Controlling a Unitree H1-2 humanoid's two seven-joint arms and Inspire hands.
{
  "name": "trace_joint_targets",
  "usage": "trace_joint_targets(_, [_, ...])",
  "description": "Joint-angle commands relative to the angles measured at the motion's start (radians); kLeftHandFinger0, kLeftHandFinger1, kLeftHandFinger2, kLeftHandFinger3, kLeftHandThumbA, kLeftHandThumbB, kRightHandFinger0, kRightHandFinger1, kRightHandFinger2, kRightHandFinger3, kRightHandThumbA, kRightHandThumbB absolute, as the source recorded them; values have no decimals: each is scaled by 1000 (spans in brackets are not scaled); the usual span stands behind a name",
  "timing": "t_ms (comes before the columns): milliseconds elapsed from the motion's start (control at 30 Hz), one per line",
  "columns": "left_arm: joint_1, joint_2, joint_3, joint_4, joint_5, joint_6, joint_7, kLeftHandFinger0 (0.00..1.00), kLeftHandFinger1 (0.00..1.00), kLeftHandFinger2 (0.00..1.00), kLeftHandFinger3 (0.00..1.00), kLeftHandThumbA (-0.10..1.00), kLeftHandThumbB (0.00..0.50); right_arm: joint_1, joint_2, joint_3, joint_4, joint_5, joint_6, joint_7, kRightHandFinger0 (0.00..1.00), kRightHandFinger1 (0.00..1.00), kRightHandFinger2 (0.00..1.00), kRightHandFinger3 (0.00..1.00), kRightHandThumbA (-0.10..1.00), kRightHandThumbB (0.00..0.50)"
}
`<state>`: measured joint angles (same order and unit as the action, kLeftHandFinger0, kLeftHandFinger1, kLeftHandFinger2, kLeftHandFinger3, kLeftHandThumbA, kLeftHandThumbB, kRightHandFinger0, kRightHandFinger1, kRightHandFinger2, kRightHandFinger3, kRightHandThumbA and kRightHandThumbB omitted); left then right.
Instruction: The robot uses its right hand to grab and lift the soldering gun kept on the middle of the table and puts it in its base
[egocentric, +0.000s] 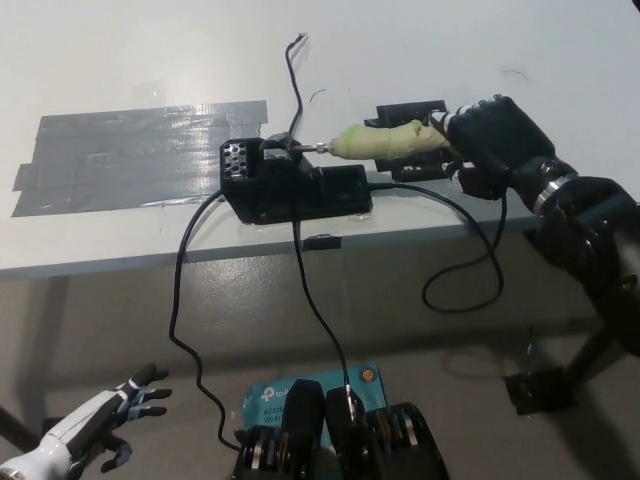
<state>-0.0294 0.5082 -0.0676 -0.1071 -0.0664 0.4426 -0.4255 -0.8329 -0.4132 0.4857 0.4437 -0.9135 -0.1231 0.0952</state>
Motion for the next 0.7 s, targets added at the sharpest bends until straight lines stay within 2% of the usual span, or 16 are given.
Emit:
trace_joint_targets(0, [1, 20, 5, -23, 3, -4, -4, 873, 920, 938, 1000, 1000, 134, -92, -24, 12, -31, -33, -45, -5, 0, 53, 420, 339, -100, 0])
trace_joint_targets(33, [0, 23, 2, -22, 5, -9, -6, 880, 929, 950, 1000, 1000, 128, -101, -19, 13, -32, -28, -58, -16, 0, 5, 371, 276, -32, 0])
trace_joint_targets(67, [-2, 21, -2, -21, 9, -14, -6, 879, 932, 956, 1000, 1000, 118, -118, -16, 18, -33, -32, -78, -30, 0, 9, 395, 199, -42, 0])
trace_joint_targets(100, [-2, 21, -1, -23, 8, -12, -7, 871, 926, 959, 1000, 1000, 118, -126, -11, 20, -45, -36, -64, -11, 0, 23, 420, 198, -54, 0])
trace_joint_targets(133, [-3, 23, -2, -23, 7, -14, -9, 879, 930, 961, 1000, 1000, 124, -133, -5, 22, -45, -38, -61, -8, 0, 23, 416, 124, 14, 0])
trace_joint_targets(167, [-5, 23, -4, -23, 7, -13, -10, 904, 945, 968, 1000, 1000, 128, -138, -3, 25, -50, -40, -55, 1, 0, 31, 425, 120, 27, 0])
trace_joint_targets(200, [-5, 24, -4, -17, 4, -21, -13, 915, 948, 969, 1000, 1000, 111, -149, 4, 35, -57, -52, -49, 11, 0, 3, 389, 79, 44, 0])
trace_joint_targets(267, [-7, 25, -6, -12, 7, -30, -13, 919, 947, 966, 1000, 1000, 111, -155, 6, 48, -66, -62, -56, 9, 0, 1, 386, 90, -26, 0])
trace_joint_targets(300, [-7, 24, -5, -13, 6, -34, -12, 902, 938, 958, 1000, 1000, 107, -159, 3, 60, -63, -76, -73, -8, 0, 0, 338, 162, -97, 11])
trace_joint_targets(333, [-8, 24, -6, -12, 4, -35, -14, 901, 939, 957, 1000, 1000, 111, -154, 3, 62, -77, -77, -71, 1, 0, 0, 270, 203, -100, 8])
trace_joint_targets(367, [-9, 25, -7, -13, 5, -33, -14, 900, 939, 956, 1000, 1000, 112, -153, 4, 64, -79, -76, -67, 8, 0, 0, 229, 195, -100, 5])
trace_joint_targets(400, [-12, 34, -15, -21, 15, -28, -17, 889, 944, 970, 1000, 1000, 109, -148, 5, 69, -72, -88, -59, 6, 0, 0, 207, 256, -85, 0])
trace_joint_targets(533, [-16, 36, -17, -24, 14, -20, -18, 860, 923, 960, 1000, 1000, 103, -146, -17, 89, -65, -132, -72, -13, 0, 0, 166, 259, -34, 0])
trace_joint_targets(567, [-18, 35, -17, -26, 15, -19, -18, 857, 924, 962, 1000, 1000, 101, -147, -22, 88, -62, -133, -75, -13, 0, 0, 170, 342, -43, 6])
trace_joint_targets(600, [-17, 35, -17, -28, 15, -19, -17, 856, 924, 962, 1000, 1000, 100, -147, -25, 88, -58, -132, -79, -20, 0, 0, 161, 377, -56, 2])
trace_joint_targets(667, [-19, 32, -15, -31, 13, -10, -17, 859, 924, 957, 1000, 1000, 83, -155, -46, 95, -40, -143, -107, -48, 0, 0, 154, 328, -100, 0])
